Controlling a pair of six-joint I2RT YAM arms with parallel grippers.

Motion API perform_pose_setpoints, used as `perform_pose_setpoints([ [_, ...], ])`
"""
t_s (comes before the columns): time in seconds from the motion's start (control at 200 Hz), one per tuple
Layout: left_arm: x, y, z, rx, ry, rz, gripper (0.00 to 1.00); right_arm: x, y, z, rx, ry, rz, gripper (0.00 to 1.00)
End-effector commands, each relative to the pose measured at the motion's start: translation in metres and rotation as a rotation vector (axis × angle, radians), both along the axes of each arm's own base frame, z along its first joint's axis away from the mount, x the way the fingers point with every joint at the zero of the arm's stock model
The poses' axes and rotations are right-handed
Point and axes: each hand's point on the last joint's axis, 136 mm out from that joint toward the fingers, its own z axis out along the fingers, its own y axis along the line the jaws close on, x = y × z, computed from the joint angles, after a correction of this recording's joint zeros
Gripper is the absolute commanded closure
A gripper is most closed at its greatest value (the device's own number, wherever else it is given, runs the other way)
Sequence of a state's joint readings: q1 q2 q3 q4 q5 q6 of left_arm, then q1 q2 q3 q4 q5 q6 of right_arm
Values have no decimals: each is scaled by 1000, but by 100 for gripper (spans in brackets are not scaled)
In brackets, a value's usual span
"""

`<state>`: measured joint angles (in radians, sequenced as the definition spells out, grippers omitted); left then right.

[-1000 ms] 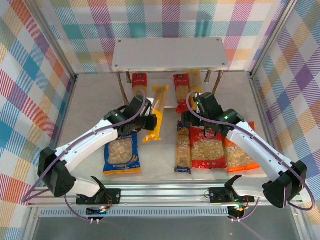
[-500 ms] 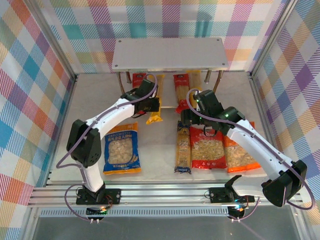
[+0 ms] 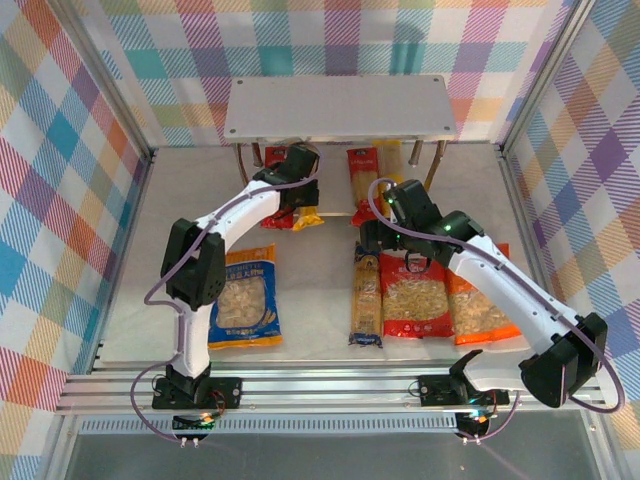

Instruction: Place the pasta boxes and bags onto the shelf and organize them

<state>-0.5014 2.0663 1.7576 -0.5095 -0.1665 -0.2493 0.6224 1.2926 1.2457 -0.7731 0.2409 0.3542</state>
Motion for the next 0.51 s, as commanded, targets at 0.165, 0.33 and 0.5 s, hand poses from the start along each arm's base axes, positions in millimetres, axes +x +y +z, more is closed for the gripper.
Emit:
perform_pose_setpoints([
  [0.165,29,14,41,22,-142,36,100,-2,10,-2,21,30,28,9],
  [0.33,34,25,35,38,-135,56,100,-9,12,-9,16,50,32,9],
  [0.5,35,25,25,33,-104,38,100,-14,10,-16,9,72,25,9],
])
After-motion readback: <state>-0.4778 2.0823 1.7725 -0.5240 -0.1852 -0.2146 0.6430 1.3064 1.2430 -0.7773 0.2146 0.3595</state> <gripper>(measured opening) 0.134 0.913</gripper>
